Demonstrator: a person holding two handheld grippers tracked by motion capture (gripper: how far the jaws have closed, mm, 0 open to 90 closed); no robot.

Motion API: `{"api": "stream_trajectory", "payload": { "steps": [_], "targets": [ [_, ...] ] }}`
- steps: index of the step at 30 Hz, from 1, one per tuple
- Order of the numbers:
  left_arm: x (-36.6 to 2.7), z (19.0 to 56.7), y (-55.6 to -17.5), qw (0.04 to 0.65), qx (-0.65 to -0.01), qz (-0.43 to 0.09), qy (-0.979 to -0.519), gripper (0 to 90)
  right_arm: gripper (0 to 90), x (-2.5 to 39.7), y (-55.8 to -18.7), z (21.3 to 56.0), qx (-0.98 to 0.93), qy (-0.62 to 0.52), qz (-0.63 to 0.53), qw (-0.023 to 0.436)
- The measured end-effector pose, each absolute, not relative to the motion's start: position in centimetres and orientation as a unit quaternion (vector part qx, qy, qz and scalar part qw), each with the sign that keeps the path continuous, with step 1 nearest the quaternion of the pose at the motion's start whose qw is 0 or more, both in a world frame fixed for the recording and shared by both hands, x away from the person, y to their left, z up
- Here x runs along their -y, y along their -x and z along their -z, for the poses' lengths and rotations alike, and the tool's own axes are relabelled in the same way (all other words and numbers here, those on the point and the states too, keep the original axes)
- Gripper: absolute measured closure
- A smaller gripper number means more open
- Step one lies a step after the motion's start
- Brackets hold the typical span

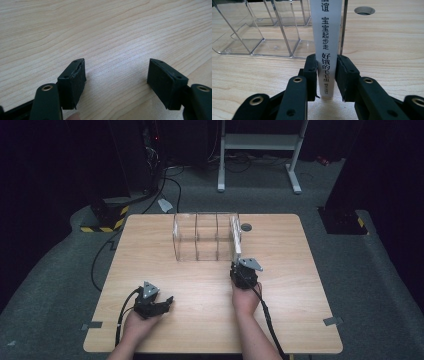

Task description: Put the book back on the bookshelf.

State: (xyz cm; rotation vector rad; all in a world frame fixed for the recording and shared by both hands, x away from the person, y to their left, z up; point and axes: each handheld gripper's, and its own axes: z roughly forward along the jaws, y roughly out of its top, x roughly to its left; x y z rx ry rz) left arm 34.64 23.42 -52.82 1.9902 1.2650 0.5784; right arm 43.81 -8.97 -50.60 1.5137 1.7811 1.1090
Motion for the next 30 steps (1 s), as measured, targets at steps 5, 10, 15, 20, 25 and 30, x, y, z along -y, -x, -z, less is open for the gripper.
{"api": "stream_trajectory", "payload": {
  "steps": [5, 10, 15, 20, 25, 30],
  "targets": [
    [-23.4, 52.8, -34.6, 0.349, -0.488, -0.222, -0.768, 30.9, 63.0, 8.9, -43.7, 50.4, -0.668, -0.55, -0.419, 0.276],
    [-23.4, 52.8, -34.6, 0.349, -0.488, -0.223, -0.768, 31.0, 56.2, 9.2, -43.2, 49.9, -0.673, -0.541, -0.419, 0.282],
    [-23.4, 52.8, -34.6, 0.349, -0.488, -0.223, -0.768, 31.0, 52.2, 9.8, -42.2, 49.3, -0.675, -0.524, -0.436, 0.281],
    [-23.4, 52.8, -34.6, 0.349, -0.487, -0.223, -0.769, 31.0, 53.4, 10.2, -41.2, 48.7, -0.682, -0.505, -0.449, 0.281],
    [-23.4, 52.8, -34.6, 0.349, -0.487, -0.224, -0.769, 31.0, 52.3, 10.7, -40.7, 48.3, -0.677, -0.503, -0.453, 0.29],
    [-23.4, 52.8, -34.6, 0.348, -0.487, -0.224, -0.77, 31.0, 53.5, 11.2, -40.9, 48.2, -0.674, -0.501, -0.459, 0.29]
  ]
}}
